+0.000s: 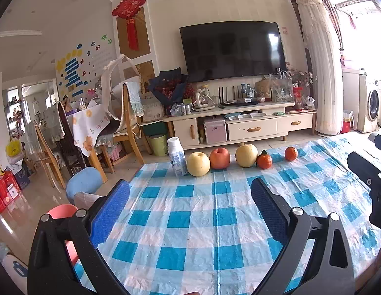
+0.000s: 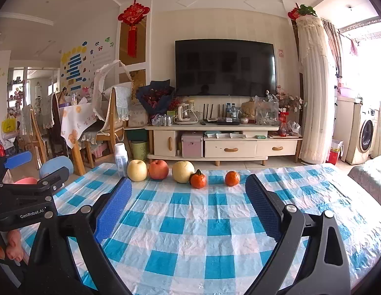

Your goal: Collect trash

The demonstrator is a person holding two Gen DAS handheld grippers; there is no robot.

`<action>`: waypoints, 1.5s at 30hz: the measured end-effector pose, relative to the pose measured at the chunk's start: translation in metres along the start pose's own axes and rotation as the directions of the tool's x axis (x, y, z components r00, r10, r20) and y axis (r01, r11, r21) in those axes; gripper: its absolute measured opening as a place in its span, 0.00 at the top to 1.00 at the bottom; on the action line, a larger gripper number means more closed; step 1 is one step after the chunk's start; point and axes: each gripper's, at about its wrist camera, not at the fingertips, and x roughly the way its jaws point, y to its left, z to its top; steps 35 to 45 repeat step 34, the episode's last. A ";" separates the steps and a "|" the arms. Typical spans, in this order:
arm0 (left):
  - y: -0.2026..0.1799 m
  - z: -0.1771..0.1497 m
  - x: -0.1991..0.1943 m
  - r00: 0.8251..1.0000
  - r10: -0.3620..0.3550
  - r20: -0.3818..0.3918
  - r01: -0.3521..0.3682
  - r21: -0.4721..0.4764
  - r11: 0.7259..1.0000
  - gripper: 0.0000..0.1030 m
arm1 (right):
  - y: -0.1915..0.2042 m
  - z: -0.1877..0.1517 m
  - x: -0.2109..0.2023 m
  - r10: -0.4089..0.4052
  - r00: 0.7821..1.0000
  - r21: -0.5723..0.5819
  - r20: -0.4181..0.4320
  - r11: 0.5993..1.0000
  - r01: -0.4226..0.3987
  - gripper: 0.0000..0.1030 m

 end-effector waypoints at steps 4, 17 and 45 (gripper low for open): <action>-0.003 0.000 -0.001 1.000 -0.002 -0.002 0.002 0.002 1.000 0.05 | -0.002 -0.001 -0.001 0.003 1.000 0.002 0.001 1.000 -0.003 0.08; -0.009 -0.010 0.011 0.999 -0.014 -0.032 0.015 0.007 1.000 0.05 | 0.000 -0.007 0.007 0.008 0.999 -0.024 -0.031 1.000 -0.009 0.08; -0.010 -0.085 0.170 0.854 -0.138 -0.501 0.093 -0.114 0.989 0.05 | 0.010 -0.090 0.134 -0.006 0.860 -0.048 -0.510 0.999 -0.021 0.08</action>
